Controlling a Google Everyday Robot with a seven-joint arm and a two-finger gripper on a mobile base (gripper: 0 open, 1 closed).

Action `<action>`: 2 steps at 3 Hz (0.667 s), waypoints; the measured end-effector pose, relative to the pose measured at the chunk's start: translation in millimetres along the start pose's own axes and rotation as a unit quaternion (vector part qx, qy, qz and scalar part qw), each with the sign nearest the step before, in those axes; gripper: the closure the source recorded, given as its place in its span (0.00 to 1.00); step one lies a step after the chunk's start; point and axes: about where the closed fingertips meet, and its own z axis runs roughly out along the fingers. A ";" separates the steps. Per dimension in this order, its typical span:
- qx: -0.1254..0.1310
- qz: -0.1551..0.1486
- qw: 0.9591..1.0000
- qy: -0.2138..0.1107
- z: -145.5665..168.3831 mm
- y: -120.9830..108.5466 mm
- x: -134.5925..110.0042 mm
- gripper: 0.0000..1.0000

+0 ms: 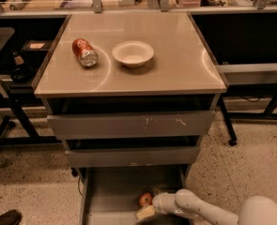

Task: Pick apple from bottom drawer and place on counter

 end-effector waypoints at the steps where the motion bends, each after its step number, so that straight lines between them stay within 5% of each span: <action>1: 0.001 0.000 1.000 0.000 0.3 -0.3 -0.1 0.19; 2: 0.001 0.000 1.000 0.000 0.3 -0.3 -0.1 0.42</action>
Offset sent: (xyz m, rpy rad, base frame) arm 0.0004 0.0000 -0.0002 -0.0007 -0.0009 -0.0015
